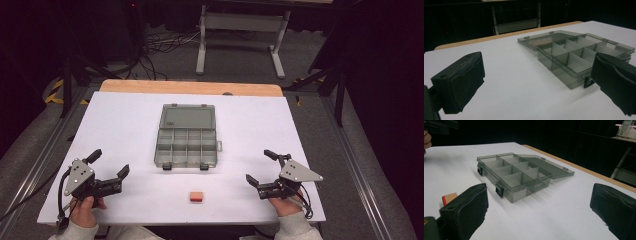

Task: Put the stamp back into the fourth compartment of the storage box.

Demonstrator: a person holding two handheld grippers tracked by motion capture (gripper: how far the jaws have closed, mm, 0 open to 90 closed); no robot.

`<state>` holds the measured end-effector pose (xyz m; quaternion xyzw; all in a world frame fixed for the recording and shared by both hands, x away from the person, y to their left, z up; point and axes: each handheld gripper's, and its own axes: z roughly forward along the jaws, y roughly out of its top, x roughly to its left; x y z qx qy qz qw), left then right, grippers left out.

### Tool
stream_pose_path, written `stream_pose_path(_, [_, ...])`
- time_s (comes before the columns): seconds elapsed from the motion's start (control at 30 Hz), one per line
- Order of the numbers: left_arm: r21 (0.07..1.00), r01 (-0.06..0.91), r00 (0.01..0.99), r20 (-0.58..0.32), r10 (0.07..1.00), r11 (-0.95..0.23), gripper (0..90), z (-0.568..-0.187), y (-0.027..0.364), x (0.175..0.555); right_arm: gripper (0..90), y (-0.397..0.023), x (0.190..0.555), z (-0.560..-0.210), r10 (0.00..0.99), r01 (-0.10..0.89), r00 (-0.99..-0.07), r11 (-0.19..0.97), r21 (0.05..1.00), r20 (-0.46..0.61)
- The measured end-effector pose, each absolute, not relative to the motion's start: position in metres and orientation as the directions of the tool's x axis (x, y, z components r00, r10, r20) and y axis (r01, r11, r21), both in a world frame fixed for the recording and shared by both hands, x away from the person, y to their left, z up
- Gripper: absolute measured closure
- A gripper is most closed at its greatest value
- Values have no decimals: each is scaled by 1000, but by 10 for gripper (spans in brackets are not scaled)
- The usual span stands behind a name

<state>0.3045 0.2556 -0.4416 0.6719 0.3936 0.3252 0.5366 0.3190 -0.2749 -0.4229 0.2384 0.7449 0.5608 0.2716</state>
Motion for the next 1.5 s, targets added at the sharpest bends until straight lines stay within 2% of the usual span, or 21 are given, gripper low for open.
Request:
stream_pose_path(0.87, [978, 174, 474, 18, 880, -113, 2, -442, 256, 304, 9, -270, 319, -423, 641, 52, -755, 271, 961, -140])
stream_pose_path(1.27, [977, 178, 470, 19, 882, -116, 2, -442, 257, 304, 45, -263, 325, -414, 607, 102, -790, 271, 957, -87])
stream_pose_path(1.5, [977, 178, 468, 19, 884, -115, 2, -442, 255, 304, 70, -248, 330, -403, 562, 129, -823, 324, 937, -81])
